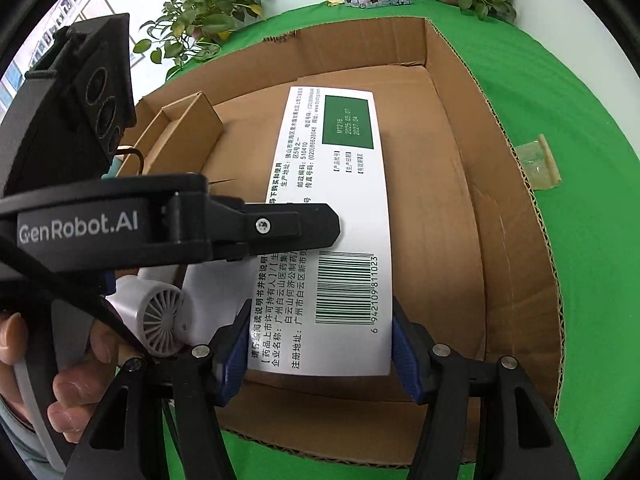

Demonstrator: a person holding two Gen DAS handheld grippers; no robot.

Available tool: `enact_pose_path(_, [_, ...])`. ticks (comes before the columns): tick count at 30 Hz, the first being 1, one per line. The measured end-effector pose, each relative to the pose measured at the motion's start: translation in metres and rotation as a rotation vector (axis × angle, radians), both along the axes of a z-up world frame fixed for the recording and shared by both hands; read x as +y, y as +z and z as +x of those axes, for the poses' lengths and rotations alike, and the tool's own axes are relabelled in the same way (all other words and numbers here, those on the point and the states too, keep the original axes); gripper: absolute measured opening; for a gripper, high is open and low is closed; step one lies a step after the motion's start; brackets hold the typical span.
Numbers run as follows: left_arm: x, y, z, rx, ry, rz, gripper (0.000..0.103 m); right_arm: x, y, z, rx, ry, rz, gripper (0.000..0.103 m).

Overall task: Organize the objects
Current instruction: 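Lower the medicine box into the box beside the white device and release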

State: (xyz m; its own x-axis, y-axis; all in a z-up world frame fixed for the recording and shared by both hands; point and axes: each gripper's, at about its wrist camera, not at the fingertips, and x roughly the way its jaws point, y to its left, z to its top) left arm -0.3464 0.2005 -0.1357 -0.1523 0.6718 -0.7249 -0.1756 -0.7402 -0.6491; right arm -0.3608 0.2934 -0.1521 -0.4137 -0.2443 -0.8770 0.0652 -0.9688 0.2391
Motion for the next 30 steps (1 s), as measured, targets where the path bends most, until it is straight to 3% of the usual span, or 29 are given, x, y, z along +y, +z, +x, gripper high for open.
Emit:
enact_pose_path(4, [-0.007,0.005,-0.001,-0.025,0.01,-0.002,0.048,-0.001,-0.003,-0.004,-0.025,-0.023,0.021,0.058])
enact_pose_path(9, [-0.031,0.025,0.01,0.016,0.038,-0.014,0.048,-0.004,-0.004,-0.005,-0.037,-0.039,0.046,0.059])
enact_pose_path(18, [-0.066,0.089,0.048,0.257,0.062,-0.081,0.048,-0.017,-0.004,-0.002,-0.065,-0.02,0.075,0.064])
enact_pose_path(23, [-0.079,0.117,0.065,0.411,0.155,-0.203,0.048,-0.026,0.001,0.005,-0.048,0.021,0.089,0.078])
enact_pose_path(27, [-0.106,0.133,0.097,0.578,0.299,-0.354,0.049,-0.031,0.015,0.022,0.041,0.023,0.086,0.081])
enact_pose_path(29, [-0.111,0.137,0.12,0.685,0.371,-0.463,0.068,-0.035,0.027,0.04,0.133,0.014,0.065,0.102])
enact_pose_path(30, [-0.113,0.138,0.133,0.74,0.397,-0.52,0.084,-0.039,0.033,0.052,0.198,0.007,0.063,0.102])
